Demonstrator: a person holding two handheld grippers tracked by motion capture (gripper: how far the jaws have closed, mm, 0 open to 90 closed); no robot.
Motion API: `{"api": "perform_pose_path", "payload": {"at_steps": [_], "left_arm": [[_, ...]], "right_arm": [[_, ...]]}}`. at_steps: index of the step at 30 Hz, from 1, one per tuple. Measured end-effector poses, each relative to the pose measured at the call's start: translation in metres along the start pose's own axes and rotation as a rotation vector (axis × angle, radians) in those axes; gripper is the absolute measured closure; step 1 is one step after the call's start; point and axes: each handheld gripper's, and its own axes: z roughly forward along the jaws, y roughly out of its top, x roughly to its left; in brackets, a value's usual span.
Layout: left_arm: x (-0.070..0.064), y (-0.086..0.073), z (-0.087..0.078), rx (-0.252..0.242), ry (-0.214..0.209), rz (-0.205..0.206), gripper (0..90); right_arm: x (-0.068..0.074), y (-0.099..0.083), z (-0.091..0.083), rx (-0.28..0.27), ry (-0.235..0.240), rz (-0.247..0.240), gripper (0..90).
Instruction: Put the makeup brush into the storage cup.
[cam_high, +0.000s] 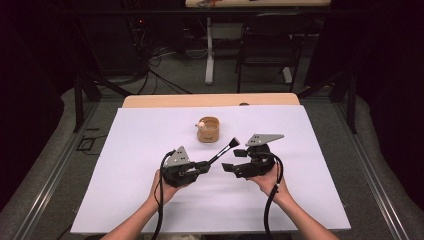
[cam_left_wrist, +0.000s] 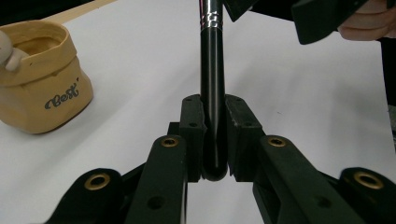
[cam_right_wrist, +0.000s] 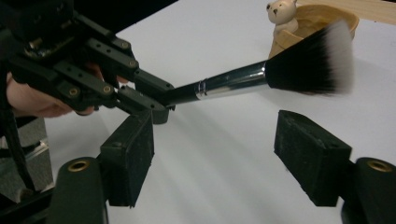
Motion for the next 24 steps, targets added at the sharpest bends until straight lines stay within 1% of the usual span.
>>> {"api": "perform_pose_path", "payload": {"at_steps": [2, 4, 5, 6, 7, 8, 9, 11, 12, 13, 16, 21, 24], "left_arm": [[-0.0006, 0.0002, 0.0002, -0.002, 0.002, -0.002, 78.8], [-0.0009, 0.0002, 0.0004, -0.001, 0.005, 0.001, 78.8], [-0.0010, 0.0002, 0.0005, -0.004, 0.005, -0.001, 78.8], [-0.0016, 0.0001, 0.0008, -0.005, 0.003, -0.003, 78.8], [-0.0019, 0.0003, 0.0010, -0.006, 0.006, 0.006, 78.8], [-0.0036, 0.0007, 0.0019, -0.007, 0.008, 0.012, 78.9], [-0.0042, 0.0010, 0.0023, -0.007, 0.009, 0.022, 78.8], [-0.0055, 0.0010, 0.0031, -0.008, 0.007, 0.020, 78.8], [-0.0068, 0.0011, 0.0040, -0.009, 0.006, 0.024, 78.8], [-0.0068, 0.0011, 0.0040, -0.009, 0.006, 0.024, 78.8], [-0.0074, 0.0010, 0.0049, -0.012, 0.006, 0.022, 78.8], [-0.0074, 0.0007, 0.0060, -0.011, 0.003, 0.023, 78.8], [-0.0083, 0.0005, 0.0069, -0.010, 0.004, 0.025, 78.9]], "right_arm": [[-0.0002, 0.0014, 0.0013, -0.012, -0.003, 0.004, 32.6], [0.0001, 0.0018, 0.0020, -0.012, -0.004, 0.003, 33.3], [0.0005, 0.0024, 0.0030, -0.016, -0.007, 0.008, 36.8], [0.0009, 0.0028, 0.0034, -0.018, -0.016, 0.005, 38.3], [0.0009, 0.0028, 0.0034, -0.018, -0.016, 0.005, 38.3], [0.0018, 0.0034, 0.0030, -0.019, -0.031, 0.001, 40.8], [0.0018, 0.0034, 0.0029, -0.025, -0.031, 0.002, 41.6], [0.0021, 0.0034, 0.0027, -0.028, -0.036, 0.002, 42.3], [0.0017, 0.0033, 0.0027, -0.033, -0.034, 0.009, 44.8], [0.0017, 0.0033, 0.0027, -0.033, -0.034, 0.009, 44.8], [0.0013, 0.0030, 0.0026, -0.034, -0.045, 0.021, 48.7], [0.0006, 0.0031, 0.0021, -0.042, -0.041, 0.033, 48.9], [0.0003, 0.0028, 0.0022, -0.052, -0.036, 0.048, 49.2]]}}
